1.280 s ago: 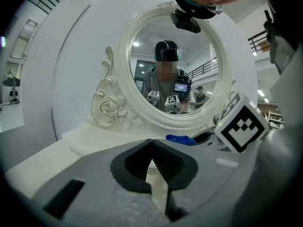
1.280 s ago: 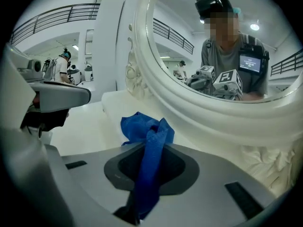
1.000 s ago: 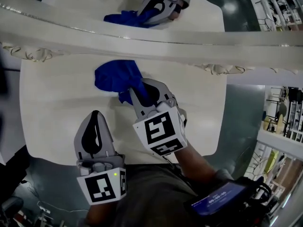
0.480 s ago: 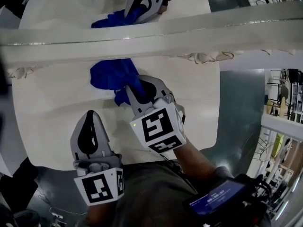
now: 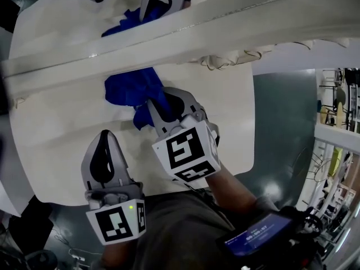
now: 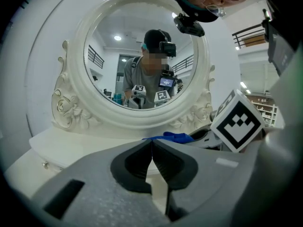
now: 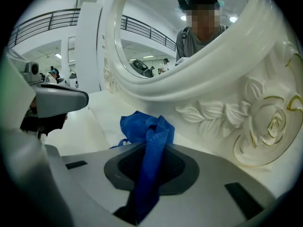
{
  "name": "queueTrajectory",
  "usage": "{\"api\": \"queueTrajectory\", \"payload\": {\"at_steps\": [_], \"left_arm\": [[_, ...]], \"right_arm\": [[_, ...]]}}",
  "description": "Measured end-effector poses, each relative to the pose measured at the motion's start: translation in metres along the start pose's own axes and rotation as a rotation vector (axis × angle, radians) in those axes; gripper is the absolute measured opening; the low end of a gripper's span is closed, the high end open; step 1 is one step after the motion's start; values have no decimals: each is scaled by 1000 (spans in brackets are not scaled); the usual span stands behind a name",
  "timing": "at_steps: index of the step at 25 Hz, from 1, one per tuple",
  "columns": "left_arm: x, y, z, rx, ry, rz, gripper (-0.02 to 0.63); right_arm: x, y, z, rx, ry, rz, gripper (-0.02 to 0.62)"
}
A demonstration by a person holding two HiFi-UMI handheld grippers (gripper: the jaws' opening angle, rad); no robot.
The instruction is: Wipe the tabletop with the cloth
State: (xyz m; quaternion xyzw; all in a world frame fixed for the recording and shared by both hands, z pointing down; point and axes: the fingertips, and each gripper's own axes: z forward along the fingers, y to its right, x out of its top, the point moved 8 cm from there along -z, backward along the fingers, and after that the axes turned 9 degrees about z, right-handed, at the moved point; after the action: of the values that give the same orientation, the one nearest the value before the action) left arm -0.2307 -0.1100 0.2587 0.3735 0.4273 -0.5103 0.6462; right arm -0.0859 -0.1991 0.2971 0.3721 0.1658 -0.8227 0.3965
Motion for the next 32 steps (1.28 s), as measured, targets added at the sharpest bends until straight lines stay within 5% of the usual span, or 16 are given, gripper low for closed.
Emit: {"api": "queueTrajectory", "payload": {"at_steps": [21,26,32], "left_arm": [[13,16,19,-94,-2,80,17],[52,62,39,-116,-3,109,17],[39,119,27,-134,-10,118,17]], "right_arm": [[-18,31,-12,-83,19,89,63],[-8,76,-38,-81,26,108,63],[-53,104,-75,-106,-5,119,63]]}}
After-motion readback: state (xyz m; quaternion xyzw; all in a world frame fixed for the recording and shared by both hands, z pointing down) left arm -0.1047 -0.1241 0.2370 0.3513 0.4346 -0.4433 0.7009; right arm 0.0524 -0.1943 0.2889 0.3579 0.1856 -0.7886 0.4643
